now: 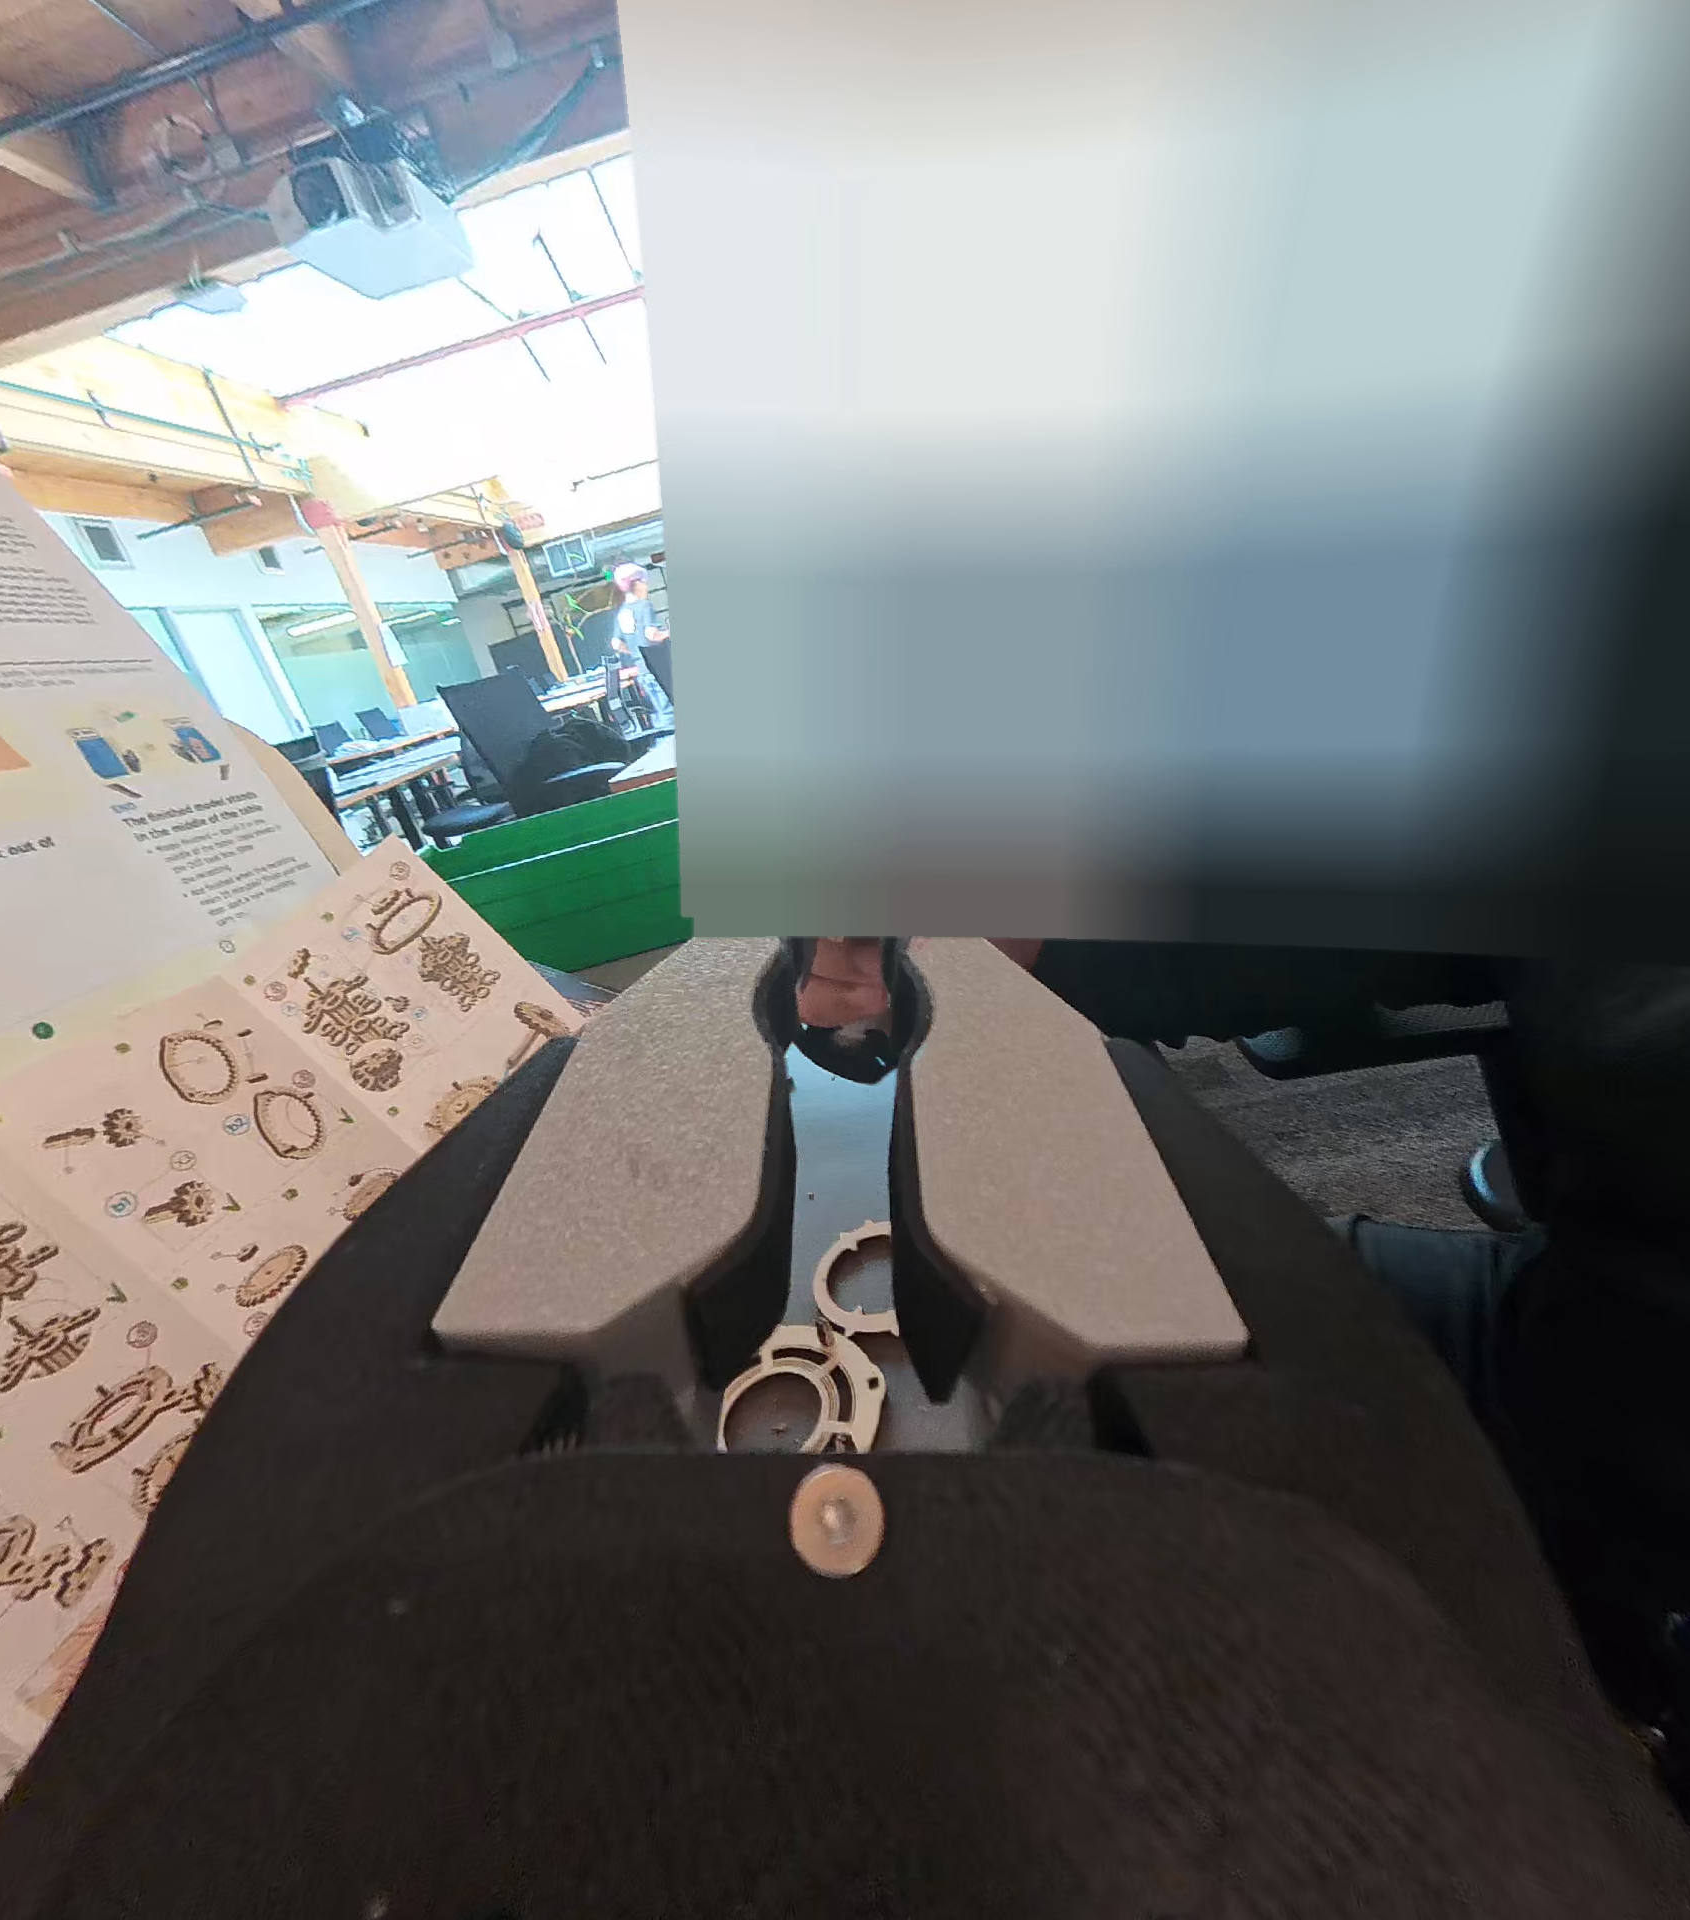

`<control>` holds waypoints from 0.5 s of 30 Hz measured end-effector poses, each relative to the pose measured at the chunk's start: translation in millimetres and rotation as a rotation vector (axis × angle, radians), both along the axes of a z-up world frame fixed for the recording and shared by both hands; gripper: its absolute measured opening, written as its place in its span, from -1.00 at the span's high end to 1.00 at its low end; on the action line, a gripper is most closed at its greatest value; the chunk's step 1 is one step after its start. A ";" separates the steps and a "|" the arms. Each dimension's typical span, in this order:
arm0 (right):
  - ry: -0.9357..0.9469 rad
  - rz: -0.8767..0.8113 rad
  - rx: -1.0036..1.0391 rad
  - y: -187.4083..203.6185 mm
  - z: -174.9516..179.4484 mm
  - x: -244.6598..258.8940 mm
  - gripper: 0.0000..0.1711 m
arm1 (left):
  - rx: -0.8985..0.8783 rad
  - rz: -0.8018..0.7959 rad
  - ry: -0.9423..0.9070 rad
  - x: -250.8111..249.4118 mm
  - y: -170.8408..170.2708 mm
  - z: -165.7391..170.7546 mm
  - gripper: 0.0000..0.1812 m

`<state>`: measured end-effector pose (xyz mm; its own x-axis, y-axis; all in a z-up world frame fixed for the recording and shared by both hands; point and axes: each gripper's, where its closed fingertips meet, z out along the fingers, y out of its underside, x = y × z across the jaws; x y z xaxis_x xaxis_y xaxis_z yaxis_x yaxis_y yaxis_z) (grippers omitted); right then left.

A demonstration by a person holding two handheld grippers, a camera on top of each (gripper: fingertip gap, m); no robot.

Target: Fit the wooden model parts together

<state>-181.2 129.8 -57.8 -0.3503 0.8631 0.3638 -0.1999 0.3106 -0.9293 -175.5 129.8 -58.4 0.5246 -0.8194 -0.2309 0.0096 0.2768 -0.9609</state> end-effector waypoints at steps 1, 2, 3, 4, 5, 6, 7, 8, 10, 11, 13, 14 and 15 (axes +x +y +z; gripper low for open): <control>-0.002 0.001 -0.011 -0.2 0.2 -0.1 1.00 | 0.003 0.004 -0.001 -0.5 -0.2 0.4 0.90; -0.004 0.000 -0.015 -0.2 0.1 -0.3 1.00 | 0.005 0.010 -0.001 -0.3 -0.1 1.0 0.90; -0.006 -0.005 -0.014 0.1 -0.2 -0.5 1.00 | 0.005 0.016 0.000 -0.1 0.1 1.4 0.89; -0.011 -0.009 -0.014 0.5 -1.1 -0.8 1.00 | -0.002 0.019 0.001 0.1 0.6 0.9 0.89; -0.020 -0.009 -0.018 0.7 -2.2 -1.2 1.00 | -0.017 0.014 -0.002 1.0 0.7 0.4 0.89; -0.032 -0.008 -0.027 0.7 -3.6 -2.0 1.00 | -0.036 0.004 -0.009 1.4 0.6 -0.5 0.89; -0.046 -0.009 -0.036 1.0 -5.2 -3.2 1.00 | -0.059 -0.005 -0.018 1.9 0.8 -1.4 0.89; -0.061 -0.009 -0.042 1.0 -7.2 -4.5 1.00 | -0.080 -0.012 -0.023 2.3 1.6 -2.8 0.89; -0.083 -0.008 -0.038 0.3 -10.2 -6.1 1.00 | -0.098 -0.011 -0.010 4.3 3.1 -6.7 0.90; -0.082 -0.005 -0.039 0.3 -10.1 -6.0 1.00 | -0.090 -0.007 -0.006 4.6 3.4 -7.1 0.89; -0.085 -0.004 -0.041 0.6 -10.7 -5.9 1.00 | -0.083 -0.001 0.008 4.2 4.5 -7.5 0.89; -0.086 -0.009 -0.037 1.3 -11.2 -6.0 1.00 | -0.077 0.005 0.019 3.4 4.6 -7.9 0.89; -0.088 -0.013 -0.032 2.1 -11.7 -6.1 1.00 | -0.067 0.014 0.031 2.6 5.0 -8.6 0.90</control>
<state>-187.3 131.9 -69.5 -0.3683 0.8786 0.3039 -0.1129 0.2821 -0.9527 -172.9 134.8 -67.1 0.5300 -0.8261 -0.1917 -0.0238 0.2115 -0.9771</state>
